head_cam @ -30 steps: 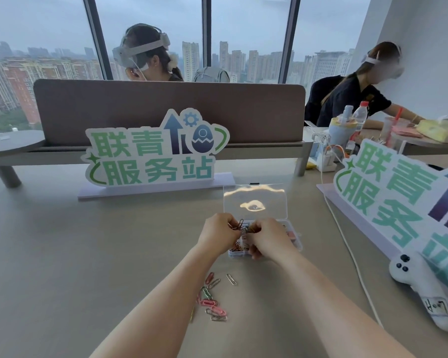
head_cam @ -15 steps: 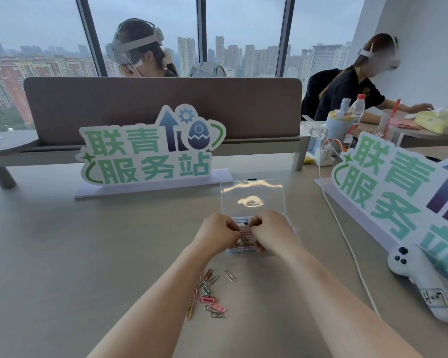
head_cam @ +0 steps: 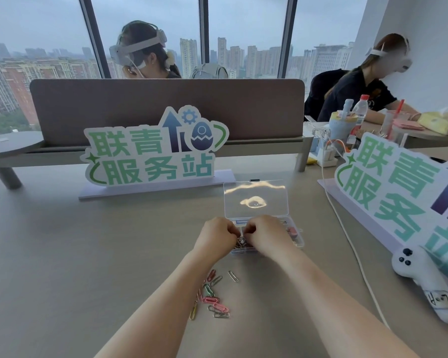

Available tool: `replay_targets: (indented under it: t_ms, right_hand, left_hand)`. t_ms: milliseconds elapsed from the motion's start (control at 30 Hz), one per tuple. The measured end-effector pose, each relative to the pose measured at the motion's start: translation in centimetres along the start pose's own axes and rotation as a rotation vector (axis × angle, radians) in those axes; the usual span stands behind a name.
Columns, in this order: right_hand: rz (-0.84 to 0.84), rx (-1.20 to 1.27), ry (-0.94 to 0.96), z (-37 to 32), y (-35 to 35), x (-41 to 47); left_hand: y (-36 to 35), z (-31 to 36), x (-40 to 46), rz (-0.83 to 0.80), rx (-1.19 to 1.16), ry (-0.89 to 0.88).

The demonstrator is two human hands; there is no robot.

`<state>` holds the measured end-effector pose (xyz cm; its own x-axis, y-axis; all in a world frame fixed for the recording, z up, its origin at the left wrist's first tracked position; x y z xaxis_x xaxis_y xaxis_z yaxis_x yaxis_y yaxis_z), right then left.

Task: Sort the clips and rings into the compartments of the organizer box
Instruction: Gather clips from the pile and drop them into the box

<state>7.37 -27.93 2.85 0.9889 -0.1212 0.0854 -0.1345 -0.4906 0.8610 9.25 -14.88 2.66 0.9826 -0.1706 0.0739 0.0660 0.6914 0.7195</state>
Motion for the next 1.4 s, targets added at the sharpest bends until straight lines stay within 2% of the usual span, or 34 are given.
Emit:
replay_targets:
  t_ms: [367, 700, 867, 1000, 1200, 1400]
  right_hand:
    - [0.020, -0.005, 0.030, -0.3, -0.3, 0.1]
    - [0.093, 0.071, 0.060, -1.0, 0.6, -1.3]
    - [-0.030, 0.138, 0.165, -3.1, -0.1, -3.3]
    - [-0.186, 0.044, 0.265, -4.5, -1.4, -5.5]
    - [-0.202, 0.041, 0.317, -5.4, -3.4, -8.1]
    - [-0.255, -0.032, 0.270, -5.6, -6.7, -9.8]
  left_hand:
    - [0.3, -0.4, -0.8, 0.022, 0.096, -0.083]
    - [1.6, -1.0, -2.3, 0.052, 0.047, -0.102]
    - [3.0, -2.6, -4.0, 0.048, 0.098, -0.085]
    - [3.8, -4.0, -6.0, 0.042, 0.140, -0.066]
    - [4.7, -5.9, -8.8, 0.041, 0.210, -0.037]
    - [4.9, -7.7, -11.1, 0.056, 0.361, -0.052]
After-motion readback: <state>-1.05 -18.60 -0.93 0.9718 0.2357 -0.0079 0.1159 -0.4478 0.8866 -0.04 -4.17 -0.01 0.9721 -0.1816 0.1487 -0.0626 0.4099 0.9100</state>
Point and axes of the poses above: each hand's wrist, its own x-axis towards the middle knuckle, its own y-axis out of the back of the hand, z = x × y, the point moved 5 cm from there along x, towards the middle knuckle, and after that the axes turned 5 degrees about z, right-handed, at the moved point
